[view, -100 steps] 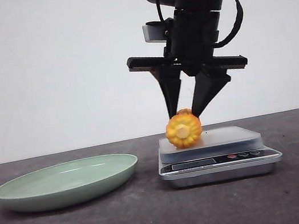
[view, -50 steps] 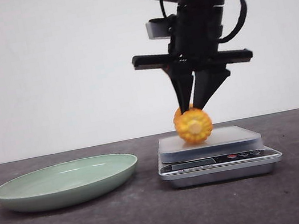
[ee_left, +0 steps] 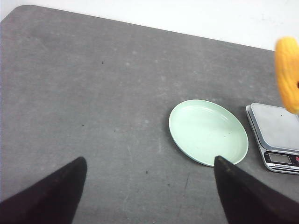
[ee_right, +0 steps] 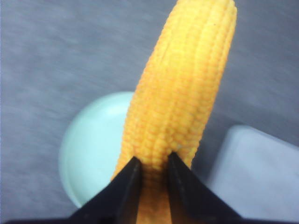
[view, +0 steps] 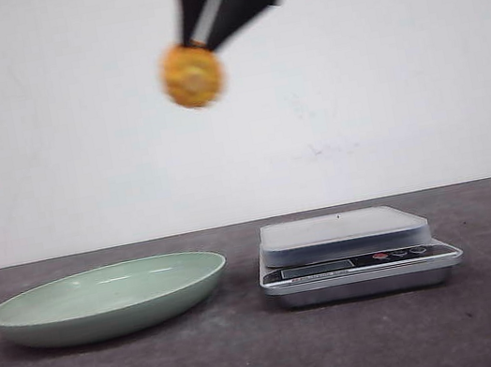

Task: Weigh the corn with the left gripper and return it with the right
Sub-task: 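Lift the corn off the scale with the right gripper toward the plate, then lower the corn onto the green plate and open the right gripper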

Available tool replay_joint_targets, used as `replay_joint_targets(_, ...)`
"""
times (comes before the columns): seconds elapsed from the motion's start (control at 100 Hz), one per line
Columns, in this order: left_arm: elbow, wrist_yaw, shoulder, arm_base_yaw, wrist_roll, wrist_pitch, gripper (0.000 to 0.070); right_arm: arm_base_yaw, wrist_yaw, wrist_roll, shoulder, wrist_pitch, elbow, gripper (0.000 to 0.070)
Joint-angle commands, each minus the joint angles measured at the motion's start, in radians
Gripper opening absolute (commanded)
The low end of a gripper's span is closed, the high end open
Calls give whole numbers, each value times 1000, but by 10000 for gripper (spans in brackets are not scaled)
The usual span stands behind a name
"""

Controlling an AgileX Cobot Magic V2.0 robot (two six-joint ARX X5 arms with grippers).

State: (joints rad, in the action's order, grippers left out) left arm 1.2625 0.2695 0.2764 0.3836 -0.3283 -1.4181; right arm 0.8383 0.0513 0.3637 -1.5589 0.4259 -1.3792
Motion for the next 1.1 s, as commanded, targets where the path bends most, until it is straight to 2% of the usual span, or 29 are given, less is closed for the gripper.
replay_joint_targets(0.0,11,0,7,3,10,-2,511,26,0,-1,-55,-14,-54,0)
replay_joint_targets(0.32,11,-1,7,3,2,-7,511,60,-5,25,-320,5,-204,0)
replay_joint_targets(0.73,11,-1,7,3,-5,-26,511,66,-70,48,-509,18,-208,3)
replay_joint_targets(0.76,11,-1,7,3,-5,-26,511,67,-69,48,-509,20,-208,36)
replay_joint_targets(0.79,11,-1,7,3,-5,-26,511,68,-68,48,-509,19,-208,100)
replay_joint_targets(0.91,11,-1,7,3,-5,-26,511,74,-55,48,-505,2,-208,468)
replay_joint_targets(0.95,11,-1,7,3,-5,-26,511,74,-55,47,-500,-3,-209,556)
replay_joint_targets(0.98,11,-1,7,3,-5,-26,511,74,-55,45,-493,-3,-209,580)
replay_joint_targets(1.09,11,-1,7,3,-5,-26,511,68,-51,16,-454,12,-224,580)
